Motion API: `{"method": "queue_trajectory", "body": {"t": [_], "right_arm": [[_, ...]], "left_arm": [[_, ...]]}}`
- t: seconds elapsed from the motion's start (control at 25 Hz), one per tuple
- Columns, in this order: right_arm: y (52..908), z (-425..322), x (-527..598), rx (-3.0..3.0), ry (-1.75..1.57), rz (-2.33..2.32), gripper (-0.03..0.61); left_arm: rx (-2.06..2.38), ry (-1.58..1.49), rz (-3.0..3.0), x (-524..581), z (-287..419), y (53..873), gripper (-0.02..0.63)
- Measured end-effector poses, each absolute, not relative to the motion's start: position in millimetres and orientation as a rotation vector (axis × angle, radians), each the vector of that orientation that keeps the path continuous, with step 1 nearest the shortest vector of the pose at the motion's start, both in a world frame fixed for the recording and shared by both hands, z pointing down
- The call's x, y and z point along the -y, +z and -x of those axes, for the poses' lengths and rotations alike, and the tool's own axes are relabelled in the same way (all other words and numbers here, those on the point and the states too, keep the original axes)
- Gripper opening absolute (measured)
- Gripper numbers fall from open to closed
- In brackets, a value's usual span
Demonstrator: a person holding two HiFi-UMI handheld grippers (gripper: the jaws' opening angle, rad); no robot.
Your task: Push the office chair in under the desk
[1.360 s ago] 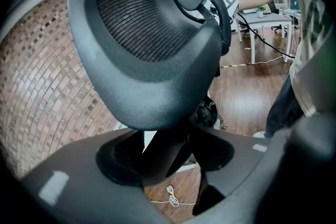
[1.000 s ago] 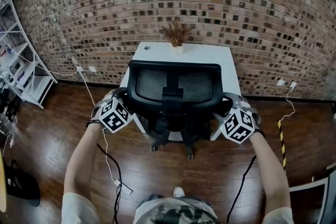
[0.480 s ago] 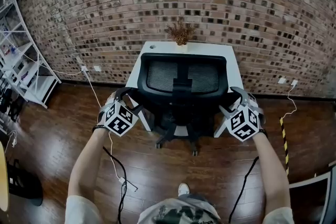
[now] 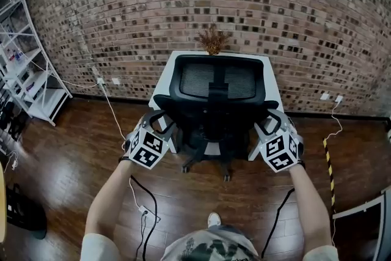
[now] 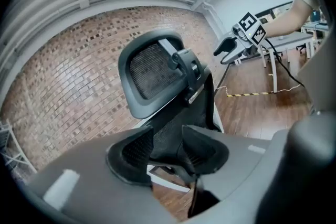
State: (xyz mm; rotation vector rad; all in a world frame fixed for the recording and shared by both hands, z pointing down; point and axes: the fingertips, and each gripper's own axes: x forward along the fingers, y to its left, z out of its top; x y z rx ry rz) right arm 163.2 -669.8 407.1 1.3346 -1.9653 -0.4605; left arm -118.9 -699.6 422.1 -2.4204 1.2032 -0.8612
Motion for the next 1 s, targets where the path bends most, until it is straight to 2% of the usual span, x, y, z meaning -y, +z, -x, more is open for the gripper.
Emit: {"method": "queue_trajectory", "body": {"t": [0.24,0.44,0.72,1.0], "right_arm": [[394.7,-131.5,627.6,2.064,-0.412,-1.426,0.146],[382.4,-110.6,590.3,2.158,-0.402,-1.49,0.104],[356.9,-81.9,530.3,2.323,-0.376,-1.61,0.007],[357.1,-59.9,472.9,2.488,-0.271,-1.636,0.0]], "left_arm": [[-1.223,-0.674,2.501,655.2,99.7,402.6,0.078],[-1.227,-0.522,2.603,608.7,74.7,390.4,0.054],[-1.247,-0.287,2.74,545.1,54.4,369.6,0.017],[-1.267,-0.149,2.812,488.2,42.9,373.6,0.017]]}}
